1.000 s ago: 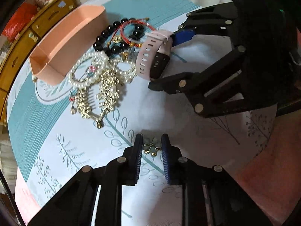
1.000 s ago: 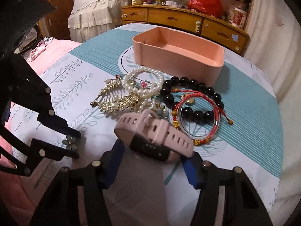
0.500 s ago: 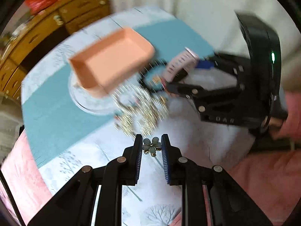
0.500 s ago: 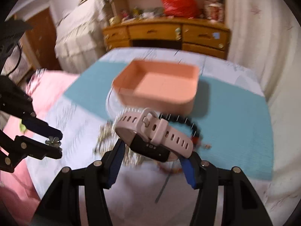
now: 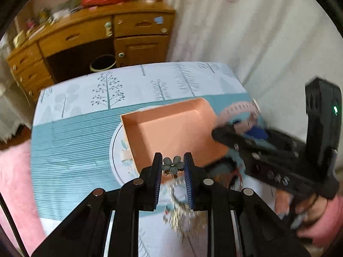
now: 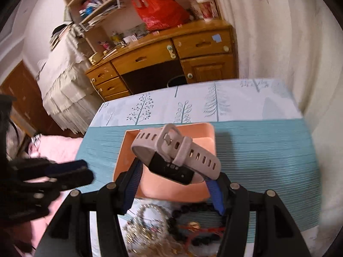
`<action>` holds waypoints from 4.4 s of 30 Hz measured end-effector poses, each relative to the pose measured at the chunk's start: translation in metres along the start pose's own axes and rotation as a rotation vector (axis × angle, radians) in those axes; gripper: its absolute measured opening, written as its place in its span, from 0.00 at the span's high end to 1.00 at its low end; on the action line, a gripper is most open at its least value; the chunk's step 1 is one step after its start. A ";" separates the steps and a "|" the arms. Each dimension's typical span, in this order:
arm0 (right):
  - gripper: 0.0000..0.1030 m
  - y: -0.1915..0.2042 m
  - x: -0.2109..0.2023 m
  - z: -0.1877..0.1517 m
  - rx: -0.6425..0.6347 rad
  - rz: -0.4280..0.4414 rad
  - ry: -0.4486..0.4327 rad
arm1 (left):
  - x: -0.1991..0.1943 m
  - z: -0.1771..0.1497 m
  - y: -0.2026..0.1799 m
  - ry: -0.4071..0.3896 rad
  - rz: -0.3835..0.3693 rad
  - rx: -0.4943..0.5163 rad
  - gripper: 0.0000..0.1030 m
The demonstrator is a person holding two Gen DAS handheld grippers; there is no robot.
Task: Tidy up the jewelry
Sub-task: 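Carry brooch and smartwatch into the pink tray and open both tools, then move the open left tool over the gold leaf hair comb, then grasp the gold hair comb with the left tool while the right tool grasps the red string bracelet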
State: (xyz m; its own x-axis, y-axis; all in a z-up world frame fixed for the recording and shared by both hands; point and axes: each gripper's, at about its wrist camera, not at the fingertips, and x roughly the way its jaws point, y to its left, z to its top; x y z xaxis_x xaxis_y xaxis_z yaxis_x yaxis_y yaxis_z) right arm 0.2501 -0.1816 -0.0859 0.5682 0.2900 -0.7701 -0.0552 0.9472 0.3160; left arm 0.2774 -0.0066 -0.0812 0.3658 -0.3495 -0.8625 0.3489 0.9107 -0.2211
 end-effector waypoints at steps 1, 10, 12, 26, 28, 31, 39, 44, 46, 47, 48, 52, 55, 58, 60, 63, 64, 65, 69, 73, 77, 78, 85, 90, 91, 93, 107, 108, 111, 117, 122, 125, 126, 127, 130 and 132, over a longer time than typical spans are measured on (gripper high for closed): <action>0.43 -0.001 0.006 -0.001 0.016 0.008 0.016 | 0.007 0.002 0.004 -0.005 0.000 -0.014 0.83; 0.41 -0.013 0.041 -0.010 0.105 0.021 0.161 | 0.044 0.011 0.019 0.028 0.028 -0.060 0.68; 0.40 -0.016 0.038 -0.012 0.115 0.019 0.155 | 0.041 0.011 0.018 0.017 0.023 -0.048 0.57; 0.21 -0.034 -0.023 -0.036 0.124 -0.015 0.064 | -0.001 -0.017 0.009 0.024 0.094 -0.014 0.19; 0.21 -0.041 -0.034 -0.051 0.132 -0.045 0.068 | -0.006 -0.027 0.008 0.027 0.096 -0.012 0.17; 0.21 -0.050 -0.043 -0.072 0.111 -0.079 0.120 | -0.007 -0.044 0.010 0.048 0.092 -0.035 0.17; 0.21 -0.058 -0.063 -0.139 -0.005 -0.155 0.256 | 0.008 -0.100 -0.002 0.205 0.070 0.033 0.17; 0.21 -0.052 -0.064 -0.161 -0.033 -0.159 0.255 | 0.016 -0.137 -0.020 0.261 0.094 0.138 0.17; 0.21 -0.047 -0.066 -0.166 -0.040 -0.172 0.213 | 0.019 -0.148 -0.023 0.270 0.094 0.153 0.17; 0.21 -0.045 -0.066 -0.167 -0.039 -0.179 0.198 | 0.021 -0.153 -0.024 0.276 0.093 0.150 0.17; 0.21 -0.041 -0.065 -0.169 -0.041 -0.179 0.190 | 0.023 -0.156 -0.025 0.285 0.096 0.144 0.17; 0.21 -0.027 -0.060 -0.169 -0.090 -0.163 0.159 | 0.033 -0.165 -0.025 0.296 0.108 0.103 0.17; 0.21 -0.022 -0.051 -0.167 -0.129 -0.198 0.163 | 0.037 -0.167 -0.025 0.284 0.092 0.089 0.17; 0.21 -0.023 -0.043 -0.162 -0.106 -0.185 0.176 | 0.041 -0.163 -0.030 0.254 0.086 0.100 0.17; 0.21 -0.024 -0.037 -0.158 -0.107 -0.177 0.175 | 0.043 -0.158 -0.032 0.236 0.070 0.088 0.17; 0.21 -0.026 -0.029 -0.150 -0.115 -0.198 0.161 | 0.045 -0.152 -0.039 0.232 0.011 0.082 0.17; 0.21 -0.027 -0.027 -0.147 -0.108 -0.194 0.159 | 0.047 -0.151 -0.042 0.231 0.003 0.090 0.17; 0.21 -0.029 -0.026 -0.145 -0.101 -0.186 0.155 | 0.049 -0.150 -0.043 0.234 0.008 0.095 0.17; 0.21 -0.031 -0.014 -0.137 -0.103 -0.199 0.163 | 0.065 -0.150 -0.046 0.268 0.037 0.072 0.17; 0.21 -0.032 -0.007 -0.132 -0.084 -0.191 0.152 | 0.071 -0.145 -0.047 0.242 0.048 0.045 0.17; 0.21 -0.029 0.001 -0.131 -0.116 -0.246 0.145 | 0.071 -0.140 -0.046 0.217 0.075 0.036 0.19; 0.21 -0.027 0.003 -0.131 -0.131 -0.256 0.144 | 0.072 -0.137 -0.044 0.212 0.083 0.035 0.20; 0.38 -0.019 0.007 -0.130 -0.219 -0.277 0.132 | 0.077 -0.127 -0.049 0.188 0.113 0.101 0.37; 0.40 -0.015 0.007 -0.131 -0.260 -0.254 0.149 | 0.079 -0.128 -0.053 0.177 0.112 0.103 0.38; 0.40 -0.015 0.006 -0.131 -0.254 -0.250 0.152 | 0.074 -0.131 -0.051 0.177 0.109 0.105 0.38; 0.40 -0.016 0.005 -0.130 -0.228 -0.237 0.161 | 0.071 -0.133 -0.050 0.180 0.105 0.109 0.38; 0.40 -0.016 -0.012 -0.135 -0.095 -0.171 0.213 | 0.038 -0.166 -0.041 0.201 0.085 0.144 0.39; 0.40 -0.016 -0.012 -0.135 -0.093 -0.169 0.216 | 0.036 -0.167 -0.041 0.209 0.088 0.148 0.39; 0.40 -0.013 -0.017 -0.135 -0.080 -0.161 0.223 | 0.027 -0.166 -0.041 0.224 0.078 0.156 0.39; 0.40 -0.008 -0.033 -0.130 -0.057 -0.151 0.200 | -0.001 -0.158 -0.038 0.241 0.073 0.213 0.47; 0.40 -0.005 -0.048 -0.123 -0.054 -0.150 0.161 | -0.018 -0.148 -0.037 0.243 0.073 0.261 1.00; 0.40 -0.004 -0.054 -0.120 -0.046 -0.154 0.143 | -0.023 -0.143 -0.031 0.273 0.056 0.255 0.99; 0.40 -0.004 -0.056 -0.118 -0.040 -0.152 0.135 | -0.027 -0.141 -0.030 0.261 0.044 0.254 0.99; 0.40 -0.004 -0.058 -0.117 -0.037 -0.150 0.129 | -0.030 -0.139 -0.029 0.255 0.037 0.262 0.99; 0.40 -0.003 -0.061 -0.114 -0.037 -0.155 0.111 | -0.029 -0.137 -0.029 0.274 0.030 0.284 0.98; 0.40 -0.003 -0.062 -0.112 -0.036 -0.159 0.102 | -0.025 -0.136 -0.029 0.311 0.011 0.257 0.87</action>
State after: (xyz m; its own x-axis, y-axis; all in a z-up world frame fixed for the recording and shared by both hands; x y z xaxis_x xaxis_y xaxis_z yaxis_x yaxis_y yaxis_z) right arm 0.1227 -0.1870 -0.1011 0.4859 0.1465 -0.8616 -0.0011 0.9860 0.1670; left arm 0.1405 0.0061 -0.1153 0.1059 -0.2212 -0.9695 0.5654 0.8154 -0.1243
